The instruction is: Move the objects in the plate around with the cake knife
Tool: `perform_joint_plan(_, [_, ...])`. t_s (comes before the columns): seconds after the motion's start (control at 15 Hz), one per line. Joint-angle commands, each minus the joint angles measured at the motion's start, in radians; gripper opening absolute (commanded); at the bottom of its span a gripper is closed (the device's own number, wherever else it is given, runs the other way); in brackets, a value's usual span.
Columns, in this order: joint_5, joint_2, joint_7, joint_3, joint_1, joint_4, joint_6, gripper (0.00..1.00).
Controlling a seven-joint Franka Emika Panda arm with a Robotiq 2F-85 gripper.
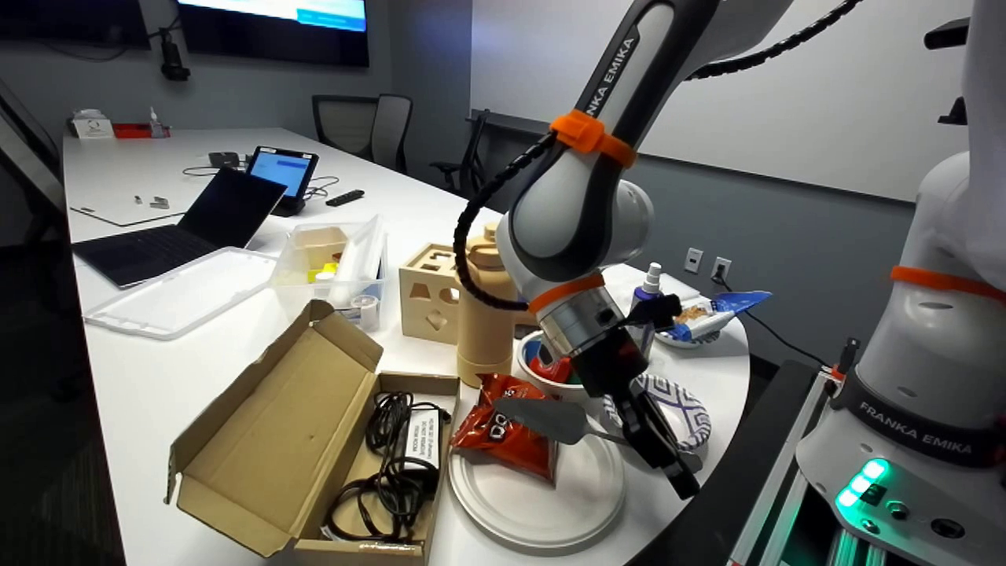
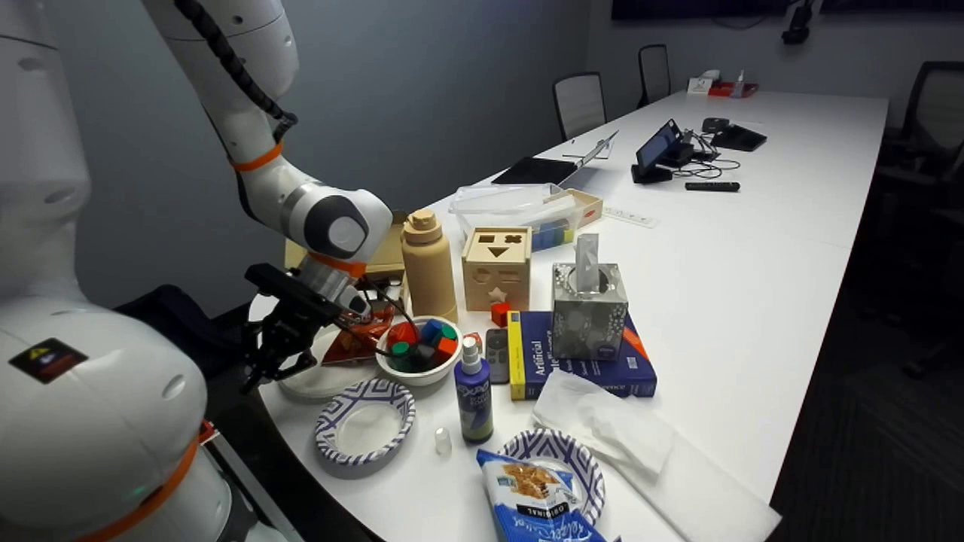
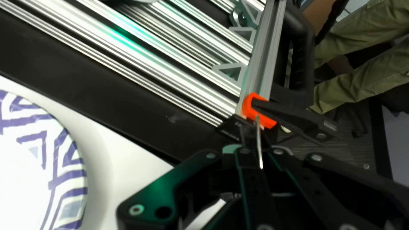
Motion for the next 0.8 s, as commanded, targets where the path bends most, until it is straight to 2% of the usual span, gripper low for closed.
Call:
perform_joint_plan(0.0, [-0.016,0.021,0.018,0.014,-0.016,0.015,0.07,0.01])
perform_joint_plan(0.4, [-0.012,0.035,0.041,0.02,-0.019,0.006,0.192,0.01])
perform_joint_plan(0.73, [-0.015,0.049,0.067,0.027,-0.022,0.012,0.247,0.01])
